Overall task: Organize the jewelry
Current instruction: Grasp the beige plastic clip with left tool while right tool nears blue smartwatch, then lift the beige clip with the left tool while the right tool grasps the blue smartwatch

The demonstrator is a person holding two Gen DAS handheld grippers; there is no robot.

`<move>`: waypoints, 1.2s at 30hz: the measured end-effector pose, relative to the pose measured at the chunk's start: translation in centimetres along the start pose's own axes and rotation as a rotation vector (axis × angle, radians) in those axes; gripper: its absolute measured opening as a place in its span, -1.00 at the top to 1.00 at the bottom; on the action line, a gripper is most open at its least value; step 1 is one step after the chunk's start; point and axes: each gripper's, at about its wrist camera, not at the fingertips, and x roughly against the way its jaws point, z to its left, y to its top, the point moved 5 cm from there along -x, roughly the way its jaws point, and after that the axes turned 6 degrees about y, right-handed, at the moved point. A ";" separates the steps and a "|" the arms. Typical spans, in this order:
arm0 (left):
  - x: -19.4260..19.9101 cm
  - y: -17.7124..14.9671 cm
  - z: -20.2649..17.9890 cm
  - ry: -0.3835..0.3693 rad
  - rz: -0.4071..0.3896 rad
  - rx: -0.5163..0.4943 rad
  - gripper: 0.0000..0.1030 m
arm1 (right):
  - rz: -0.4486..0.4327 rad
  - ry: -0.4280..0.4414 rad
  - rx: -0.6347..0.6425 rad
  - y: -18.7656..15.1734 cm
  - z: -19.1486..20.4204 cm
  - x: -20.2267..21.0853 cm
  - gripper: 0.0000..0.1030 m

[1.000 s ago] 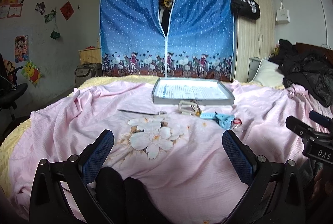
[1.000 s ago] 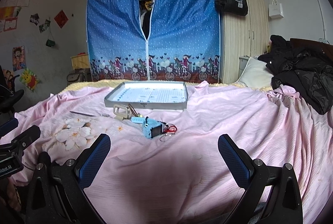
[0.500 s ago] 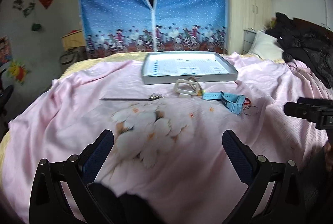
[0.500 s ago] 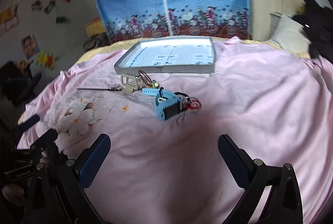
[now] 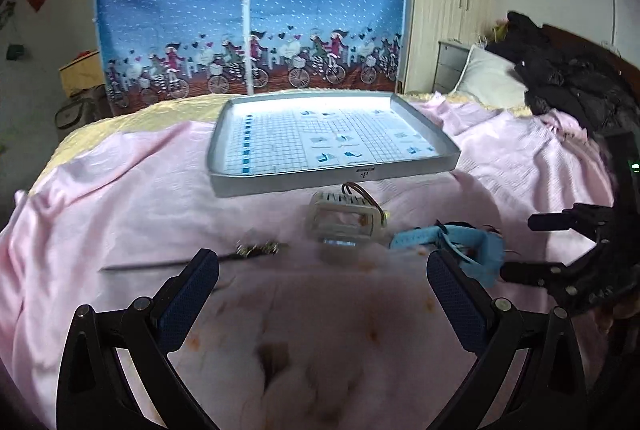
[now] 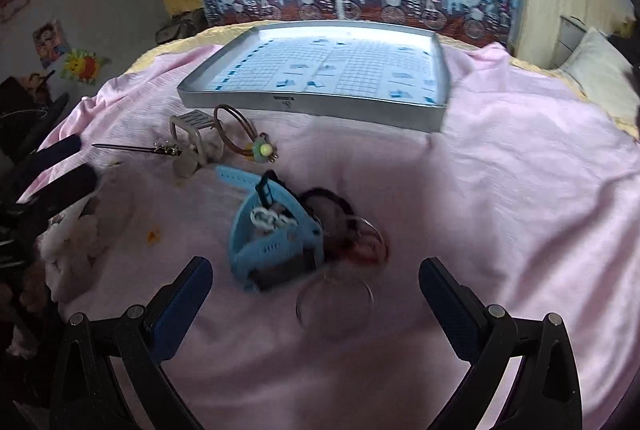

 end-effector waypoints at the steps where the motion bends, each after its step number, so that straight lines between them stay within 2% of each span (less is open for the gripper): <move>1: -0.7 0.2 -0.3 -0.001 0.004 -0.010 -0.97 | -0.005 0.006 0.013 0.0 0.0 -0.1 -1.00; 6: -4.7 0.4 0.2 0.000 0.041 0.014 -0.97 | -0.038 0.054 0.054 0.1 0.6 -0.6 -0.95; 8: -6.0 0.4 0.8 0.002 0.064 0.060 -0.97 | -0.034 0.047 0.064 0.2 0.6 -1.0 -0.72; 10: -6.4 0.6 1.0 -0.010 0.054 0.104 -0.97 | -0.038 0.036 0.076 0.3 0.6 -1.4 -0.60; 12: -6.7 0.8 1.0 -0.028 0.055 0.123 -0.97 | -0.048 0.046 0.083 0.5 0.6 -1.4 -0.57; 19: -7.2 1.6 -0.1 -0.016 0.028 0.067 -0.97 | -0.067 0.080 0.117 0.6 1.8 -1.2 -0.48; 24: -7.8 1.6 -0.1 -0.023 0.009 0.090 -0.90 | -0.050 0.093 0.108 0.5 1.9 -1.8 -0.22; 27: -7.9 1.6 0.1 -0.044 0.003 0.113 -0.74 | -0.045 0.109 0.078 0.6 1.6 -2.1 -0.12; 34: -8.6 1.6 0.1 -0.090 0.033 0.142 -0.13 | -0.055 0.125 0.050 0.7 1.3 -2.5 -0.09; 36: -8.3 1.5 0.1 -0.086 0.022 0.141 -0.13 | -0.059 0.126 0.052 0.6 1.3 -2.5 -0.08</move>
